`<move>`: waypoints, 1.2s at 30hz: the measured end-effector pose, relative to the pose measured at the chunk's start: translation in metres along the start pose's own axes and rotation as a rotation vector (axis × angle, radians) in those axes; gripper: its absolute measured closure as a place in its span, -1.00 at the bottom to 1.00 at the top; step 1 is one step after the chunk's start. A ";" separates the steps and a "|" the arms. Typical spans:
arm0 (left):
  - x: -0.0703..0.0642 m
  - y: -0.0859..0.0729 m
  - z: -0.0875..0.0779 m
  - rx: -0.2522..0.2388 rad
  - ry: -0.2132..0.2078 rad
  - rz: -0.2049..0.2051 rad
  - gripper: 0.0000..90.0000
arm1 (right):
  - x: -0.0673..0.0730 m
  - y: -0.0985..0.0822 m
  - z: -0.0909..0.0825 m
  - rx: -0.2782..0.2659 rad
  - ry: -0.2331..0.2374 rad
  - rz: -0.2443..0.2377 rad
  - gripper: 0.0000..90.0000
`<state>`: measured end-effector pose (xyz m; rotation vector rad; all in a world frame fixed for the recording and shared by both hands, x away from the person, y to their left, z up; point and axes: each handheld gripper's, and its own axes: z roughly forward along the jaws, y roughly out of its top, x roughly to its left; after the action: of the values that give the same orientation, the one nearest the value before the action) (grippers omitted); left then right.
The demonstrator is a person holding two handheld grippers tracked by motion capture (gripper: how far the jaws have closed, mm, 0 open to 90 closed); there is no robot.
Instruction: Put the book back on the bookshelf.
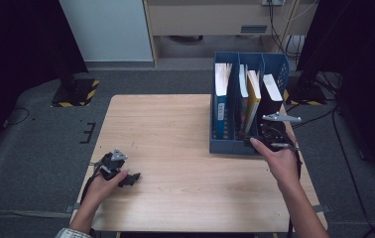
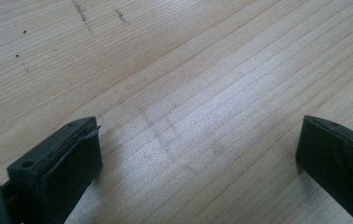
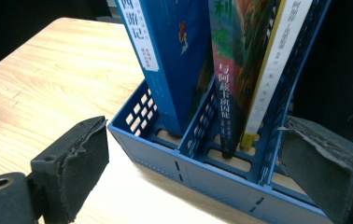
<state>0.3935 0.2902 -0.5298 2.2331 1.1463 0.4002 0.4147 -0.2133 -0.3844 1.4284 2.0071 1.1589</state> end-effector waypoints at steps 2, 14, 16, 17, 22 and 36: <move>0.000 0.000 0.000 -0.001 -0.001 0.001 -1.00 | 0.001 -0.004 0.002 0.005 0.002 -0.001 -0.80; 0.000 0.000 0.000 -0.002 0.000 0.002 -1.00 | 0.012 -0.022 0.006 0.038 0.010 -0.034 -0.80; 0.000 0.000 0.000 -0.003 0.000 0.002 -1.00 | 0.013 -0.024 0.007 0.041 0.011 -0.034 -0.80; 0.000 0.000 0.000 -0.003 0.000 0.002 -1.00 | 0.014 -0.026 0.007 0.045 0.014 -0.033 -0.80; 0.000 0.000 0.000 -0.005 0.000 0.001 -1.00 | 0.018 -0.035 0.009 0.056 0.021 -0.044 -0.81; -0.001 -0.001 0.000 -0.007 0.000 0.001 -1.00 | 0.051 -0.073 0.027 0.127 0.106 -0.105 -0.82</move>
<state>0.3929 0.2899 -0.5303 2.2280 1.1416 0.4037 0.3733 -0.1655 -0.4529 1.3273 2.2359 1.1009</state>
